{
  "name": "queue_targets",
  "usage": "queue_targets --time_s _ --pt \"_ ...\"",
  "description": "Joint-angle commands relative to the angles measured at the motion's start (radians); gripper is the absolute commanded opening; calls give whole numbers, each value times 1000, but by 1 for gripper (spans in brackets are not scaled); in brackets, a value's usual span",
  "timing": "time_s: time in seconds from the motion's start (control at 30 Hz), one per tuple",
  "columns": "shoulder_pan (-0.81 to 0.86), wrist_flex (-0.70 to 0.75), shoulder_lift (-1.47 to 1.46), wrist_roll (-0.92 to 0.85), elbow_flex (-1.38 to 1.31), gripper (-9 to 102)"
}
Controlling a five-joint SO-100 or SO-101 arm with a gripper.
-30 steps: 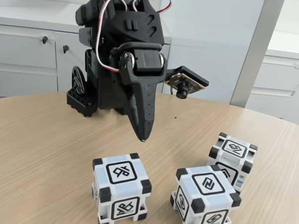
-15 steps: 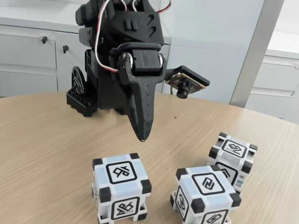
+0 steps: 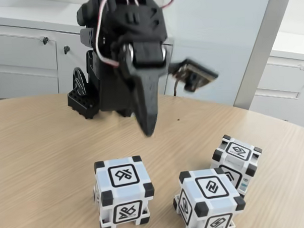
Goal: Stack cubes from left to right.
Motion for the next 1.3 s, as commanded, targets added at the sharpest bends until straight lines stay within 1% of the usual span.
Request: queue_targets --time_s 0.0,0.13,0.33,0.43,0.53,0.63,0.73,0.87,1.03,1.17,1.27 --pt "-6 -3 5 52 -155 0" --pt "-11 -2 -206 86 -314 0" --pt "-12 -2 -770 124 -646 1" --pt "-12 -2 -1017 97 -844 5" --pt "-14 9 -1172 60 -1002 14" --pt "-41 64 -1233 -14 -1103 22" --pt "-158 143 -1247 -124 -1120 27" --pt "-330 225 -1255 -114 -1118 33" --pt "-433 236 -1256 -172 -1118 38" --pt "-449 230 -1278 -222 -1117 39" --pt "-449 222 -1387 -276 -1120 40"
